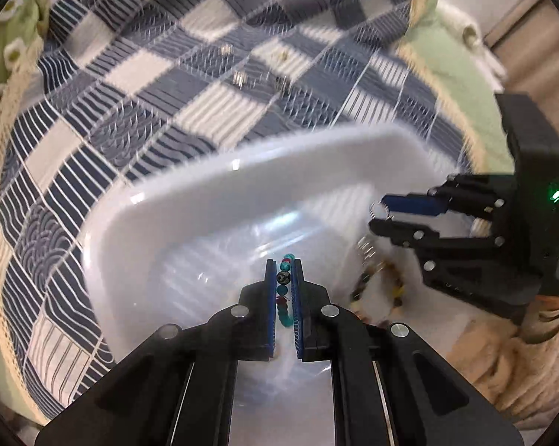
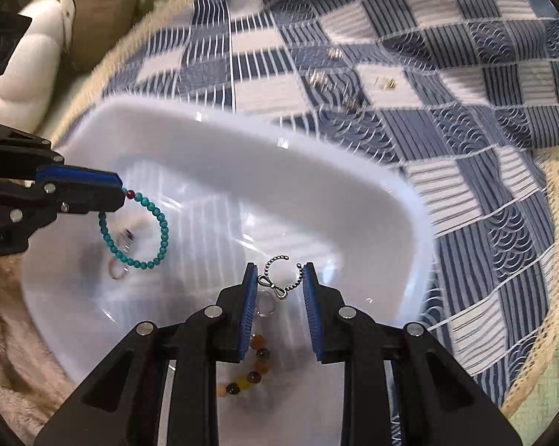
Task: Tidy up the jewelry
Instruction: 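Move the left tool back to the cloth and grasp a silver flower earring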
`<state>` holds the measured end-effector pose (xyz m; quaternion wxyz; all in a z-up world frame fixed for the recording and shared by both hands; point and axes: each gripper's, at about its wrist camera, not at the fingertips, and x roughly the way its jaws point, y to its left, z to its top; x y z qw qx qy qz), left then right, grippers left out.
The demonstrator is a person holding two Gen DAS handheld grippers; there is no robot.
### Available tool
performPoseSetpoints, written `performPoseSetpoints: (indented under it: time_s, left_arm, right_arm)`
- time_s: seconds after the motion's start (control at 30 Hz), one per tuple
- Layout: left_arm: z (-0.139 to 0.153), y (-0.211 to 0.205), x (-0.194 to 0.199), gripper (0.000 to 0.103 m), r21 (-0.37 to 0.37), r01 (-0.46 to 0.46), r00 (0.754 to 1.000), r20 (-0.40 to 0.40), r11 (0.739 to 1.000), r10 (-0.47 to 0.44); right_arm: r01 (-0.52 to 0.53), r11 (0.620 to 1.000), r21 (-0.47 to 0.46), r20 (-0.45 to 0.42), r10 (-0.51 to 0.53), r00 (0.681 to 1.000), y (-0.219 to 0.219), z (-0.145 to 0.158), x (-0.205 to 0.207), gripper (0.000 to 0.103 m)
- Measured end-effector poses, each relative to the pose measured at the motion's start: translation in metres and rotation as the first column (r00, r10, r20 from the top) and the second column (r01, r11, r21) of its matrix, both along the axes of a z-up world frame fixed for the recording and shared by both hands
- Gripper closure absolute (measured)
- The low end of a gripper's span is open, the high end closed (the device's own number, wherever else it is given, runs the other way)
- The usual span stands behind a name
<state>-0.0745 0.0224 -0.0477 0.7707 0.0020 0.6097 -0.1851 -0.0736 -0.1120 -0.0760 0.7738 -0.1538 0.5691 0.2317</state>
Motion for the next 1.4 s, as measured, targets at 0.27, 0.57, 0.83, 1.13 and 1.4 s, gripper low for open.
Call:
performPoseSetpoints:
  time_s: [0.27,0.57,0.83,1.13,1.4]
  left_arm:
    - [-0.020,0.012,0.005,0.096,0.110,-0.015,1.000,0.018,0.994,0.013]
    - [-0.015,0.018,0.003,0.086,0.131,-0.011,0.999,0.031,0.991,0.007]
    - [0.031,0.025,0.008,0.027,0.043,-0.051,0.991,0.130,0.998,0.045]
    - [0.021,0.031,0.105,0.027,0.058,-0.195,0.980,0.050,0.979,0.192]
    - [-0.020,0.004,0.177,0.027,0.036,-0.230,0.971,-0.058,0.973,0.232]
  right_arm:
    - [-0.002,1.000,-0.027,0.006,0.003,1.000,0.012,-0.008,0.010,0.078]
    - [-0.029,0.998,-0.047,0.023,0.030,0.999,0.021,-0.001,0.008,0.056]
    - [0.094,0.974,0.207,0.196,-0.136,0.971,-0.020,0.086,0.018,0.027]
    - [0.325,0.902,0.284,0.020,-0.344,0.939,-0.056,0.059,0.086,0.022]
    - [0.389,0.897,0.209,0.020,-0.402,0.916,-0.060,0.032,0.129,0.022]
